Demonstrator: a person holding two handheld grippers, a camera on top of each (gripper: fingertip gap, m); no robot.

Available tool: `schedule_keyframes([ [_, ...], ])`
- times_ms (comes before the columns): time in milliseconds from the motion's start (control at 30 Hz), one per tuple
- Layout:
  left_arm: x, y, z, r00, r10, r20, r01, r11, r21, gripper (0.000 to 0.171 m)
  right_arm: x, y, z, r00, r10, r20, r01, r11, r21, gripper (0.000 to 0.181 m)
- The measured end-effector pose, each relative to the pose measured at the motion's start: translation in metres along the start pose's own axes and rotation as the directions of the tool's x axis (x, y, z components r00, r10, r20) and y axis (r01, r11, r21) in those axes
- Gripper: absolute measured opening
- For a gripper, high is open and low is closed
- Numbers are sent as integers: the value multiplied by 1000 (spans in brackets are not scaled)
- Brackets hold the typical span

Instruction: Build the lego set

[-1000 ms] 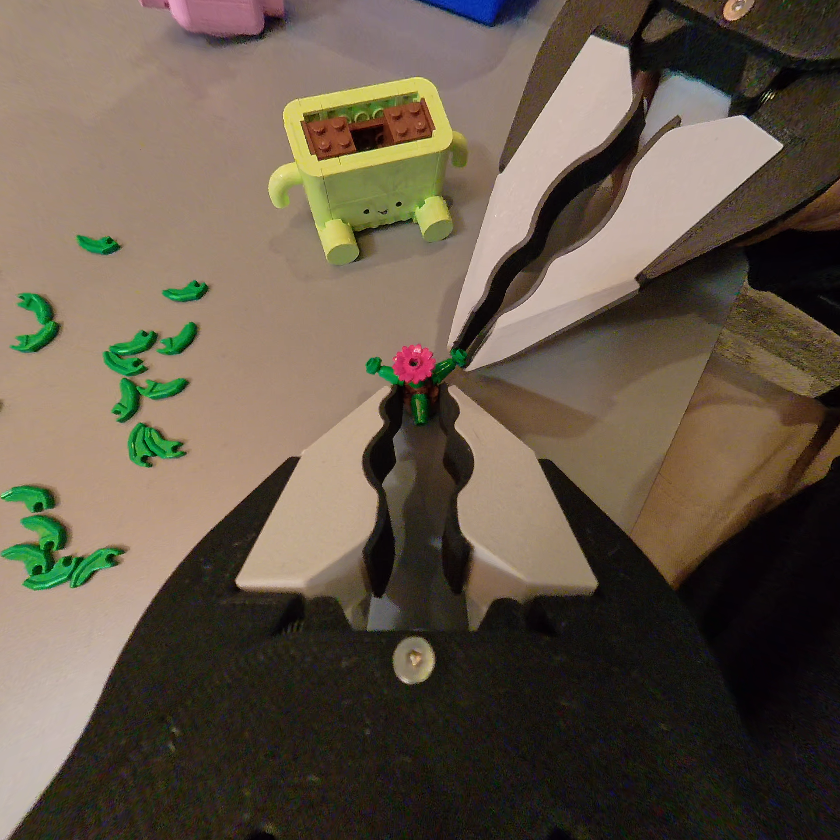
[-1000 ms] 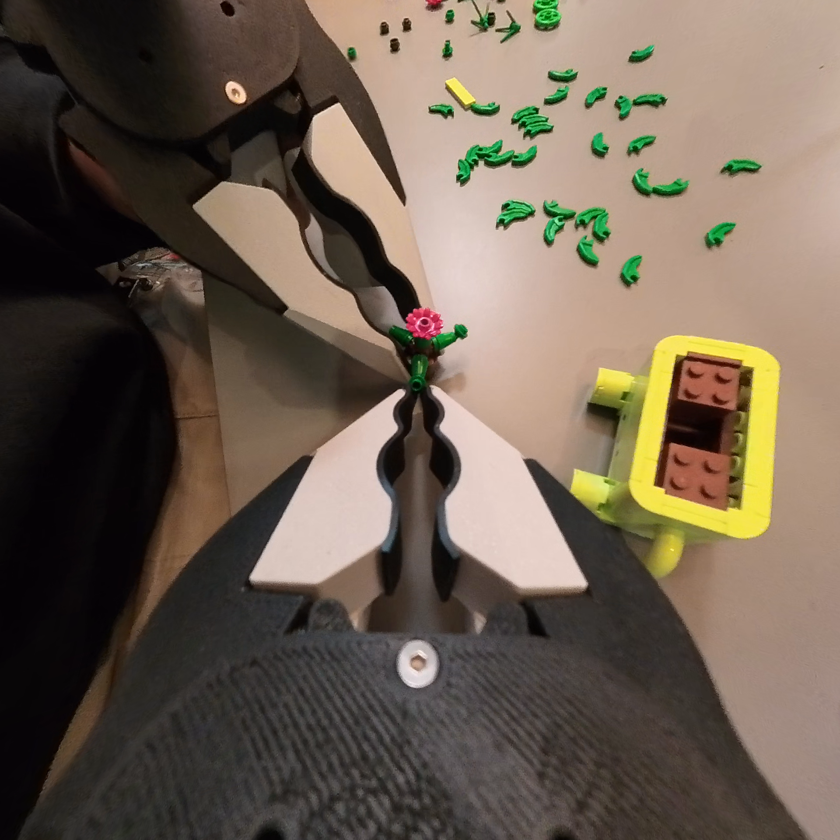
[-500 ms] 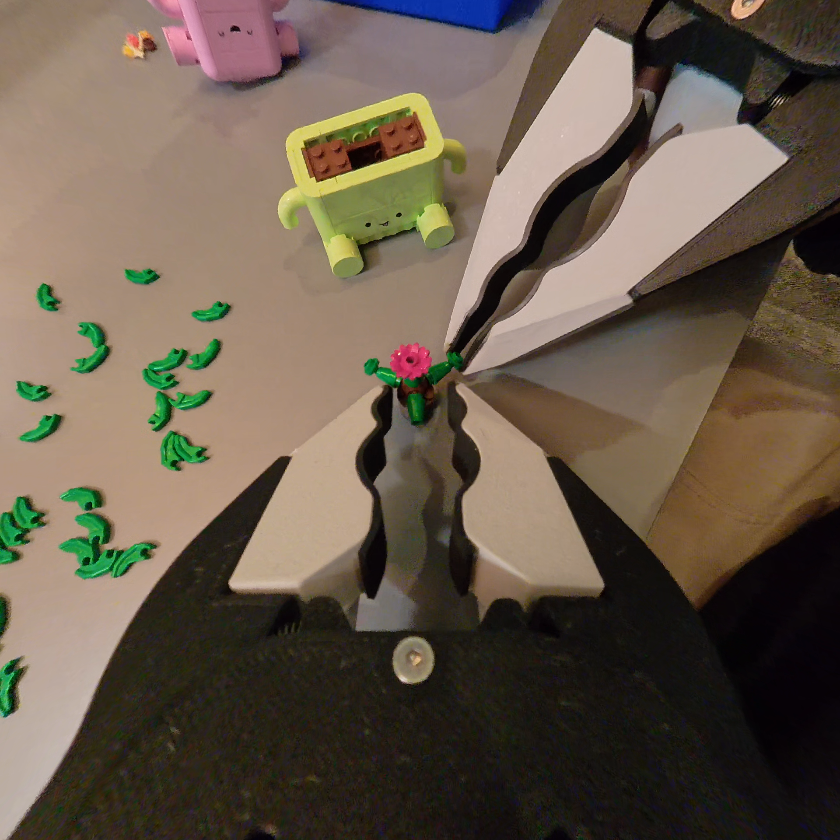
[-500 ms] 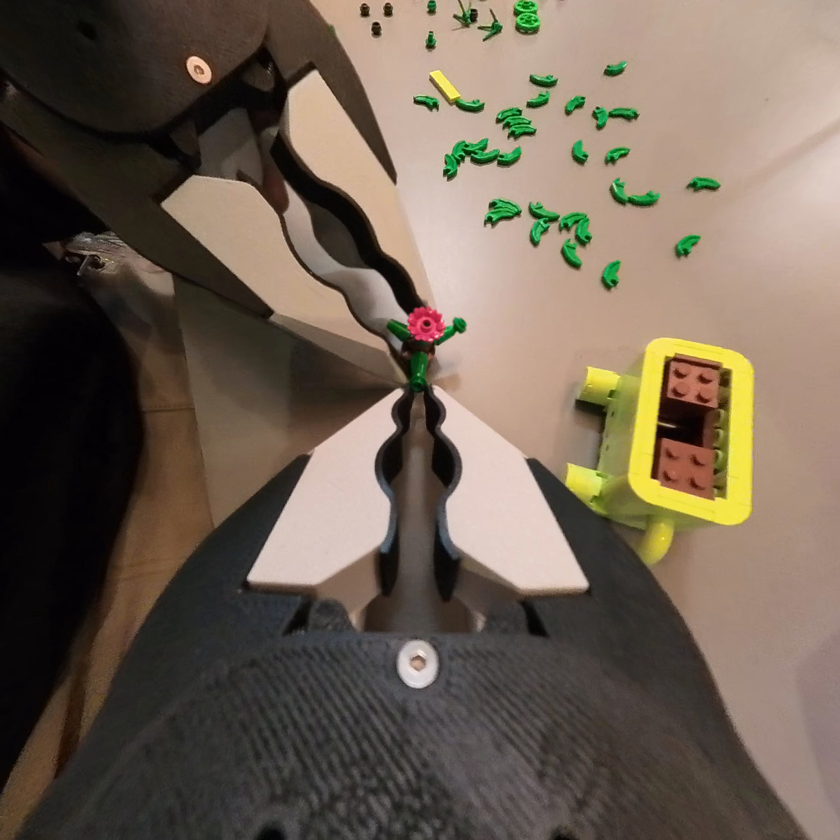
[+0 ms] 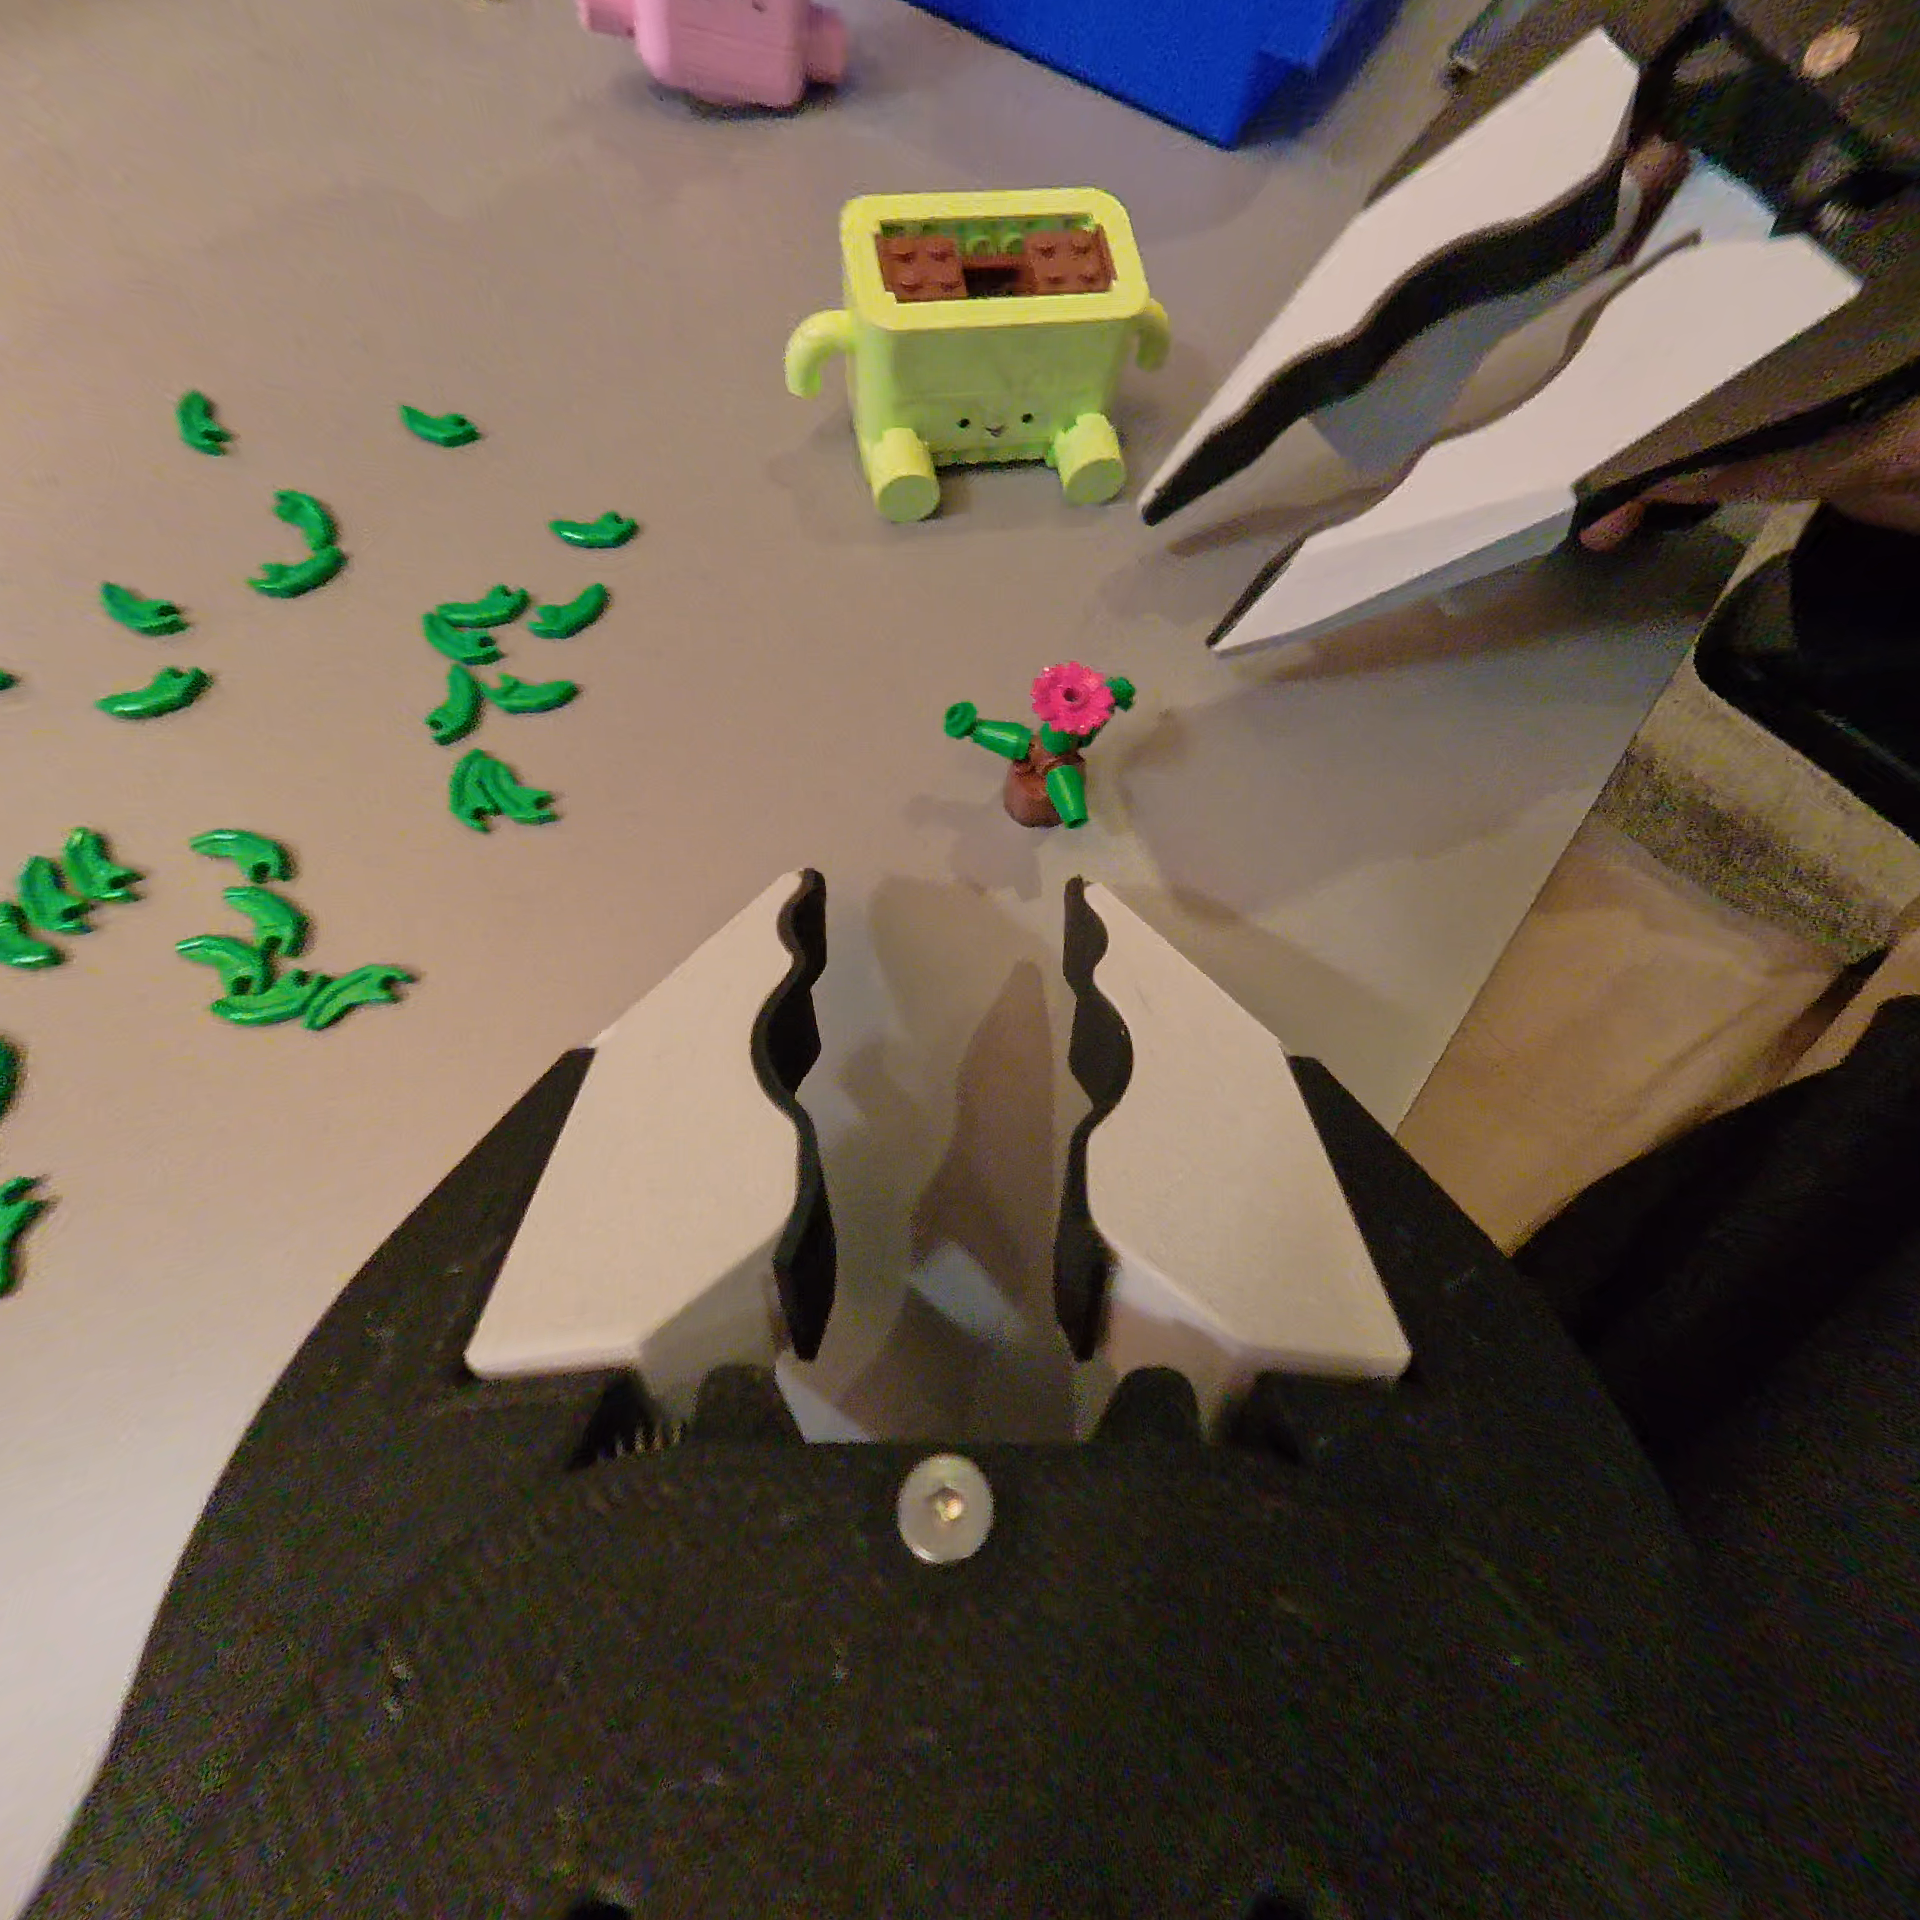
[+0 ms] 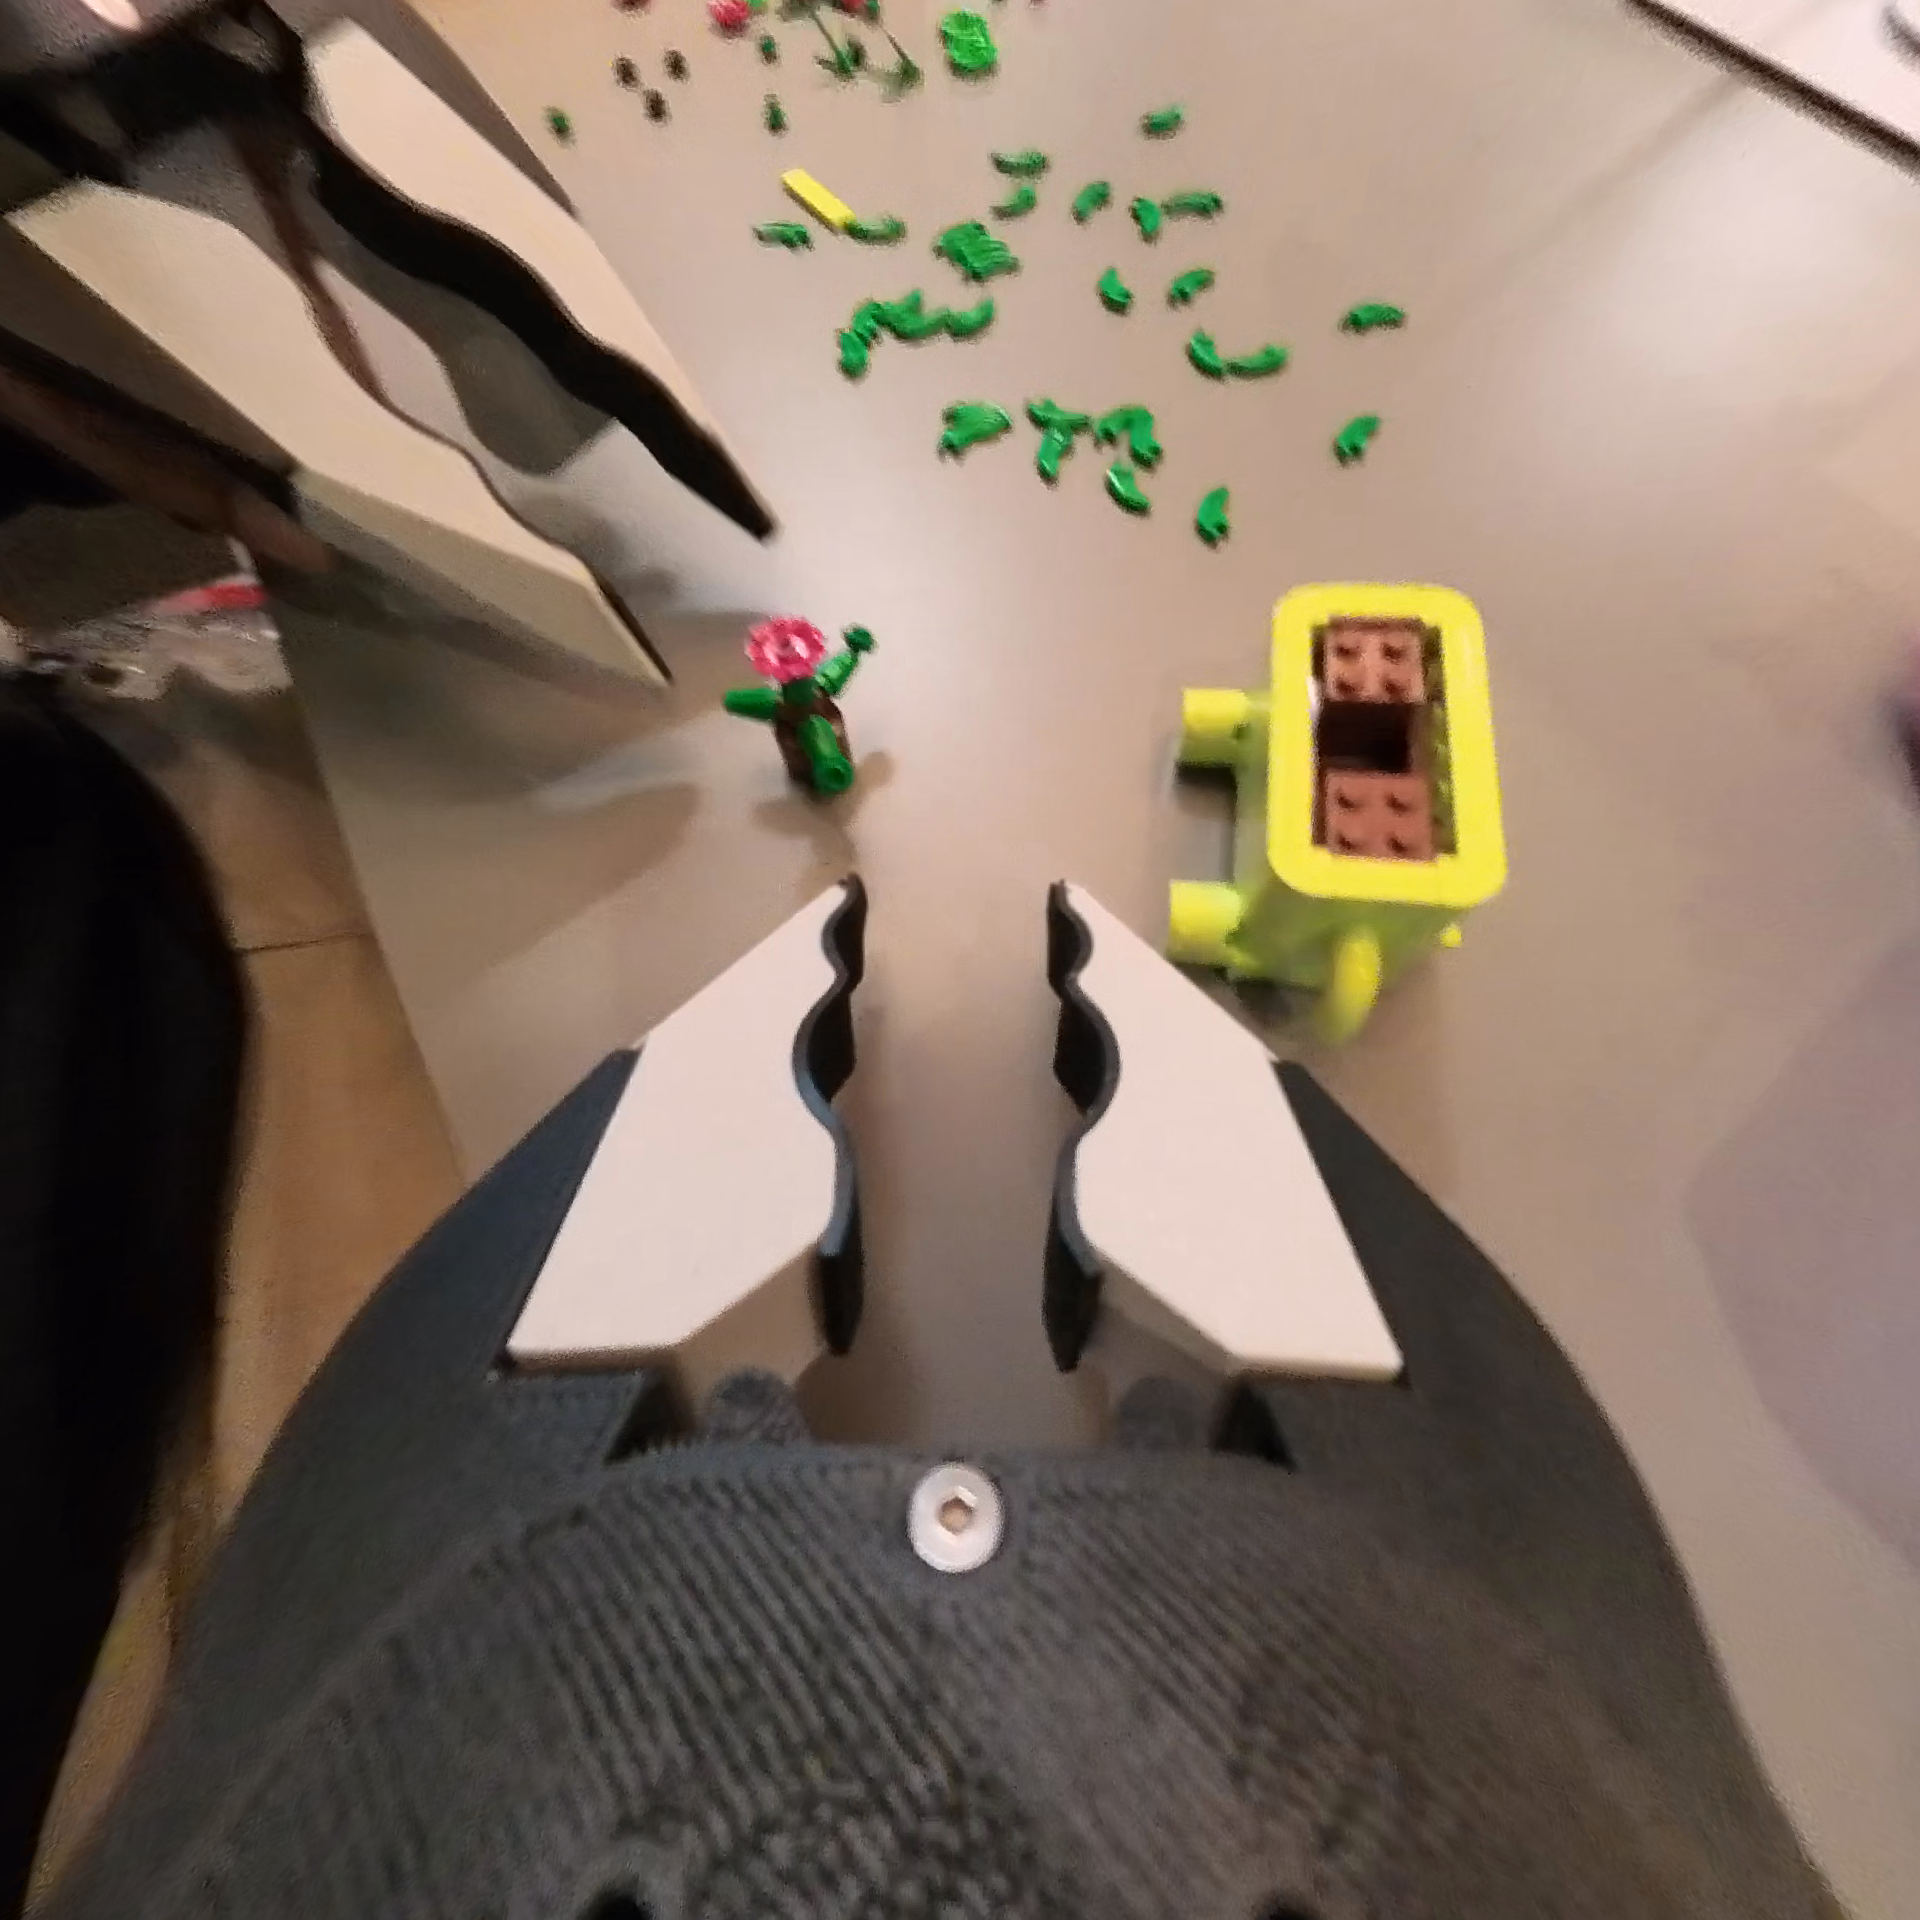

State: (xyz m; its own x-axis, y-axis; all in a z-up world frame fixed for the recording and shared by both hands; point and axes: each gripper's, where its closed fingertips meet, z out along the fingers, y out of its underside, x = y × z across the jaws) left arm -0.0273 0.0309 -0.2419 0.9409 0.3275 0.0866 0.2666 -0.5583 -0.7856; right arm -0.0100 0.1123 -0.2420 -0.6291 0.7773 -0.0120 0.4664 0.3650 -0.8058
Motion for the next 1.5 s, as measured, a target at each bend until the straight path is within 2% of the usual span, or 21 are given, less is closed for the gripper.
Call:
schedule_keyframes([
  [133, -3, -7, -7, 999, -43, -12, 43, 998, 43, 43, 13, 15, 0, 992, -45, -122, 35, 996, -81, 38],
  [233, -2, -11, -11, 999, -50, -12, 50, 997, 65, 42, 15, 14, -1, 989, -50, -140, 39, 996, -79, 41],
  [400, -2, -13, -15, 999, -34, 13, 32, 996, 81, 40, 24, 19, -5, 988, 29, -149, -42, 995, -88, 61],
  [467, -1, -14, -18, 999, -31, 17, 30, 995, 91, 40, 28, 27, -15, 984, 79, -160, -95, 991, -91, 51],
  [567, -1, -15, -22, 999, -30, 26, 27, 994, 105, 39, 61, 37, -38, 941, 124, -316, -144, 989, -41, 56],
  [667, 1, -15, -21, 999, -39, 11, 38, 993, 112, 39, 97, 38, -53, 886, 220, -407, -227, 973, 30, 83],
  [733, 5, -18, -21, 999, -43, -6, 44, 992, 116, 39, 112, 39, -53, 868, 271, -416, -278, 959, 45, 88],
  [800, 7, -22, -23, 1000, -31, 0, 31, 991, 128, 39, 119, 49, -46, 857, 291, -425, -327, 945, -12, 85],
  [833, 7, -23, -25, 1000, -22, 10, 21, 991, 133, 38, 119, 52, -43, 857, 291, -426, -337, 941, -35, 94],
  [1200, 1, -24, -30, 999, -32, 36, 26, 988, 149, 35, 120, 51, -42, 857, 289, -426, -335, 942, -34, 99],
  [1500, 22, -33, -26, 1000, -16, -12, 18, 985, 171, 35, 120, 51, -42, 857, 289, -426, -335, 942, -35, 99],
])
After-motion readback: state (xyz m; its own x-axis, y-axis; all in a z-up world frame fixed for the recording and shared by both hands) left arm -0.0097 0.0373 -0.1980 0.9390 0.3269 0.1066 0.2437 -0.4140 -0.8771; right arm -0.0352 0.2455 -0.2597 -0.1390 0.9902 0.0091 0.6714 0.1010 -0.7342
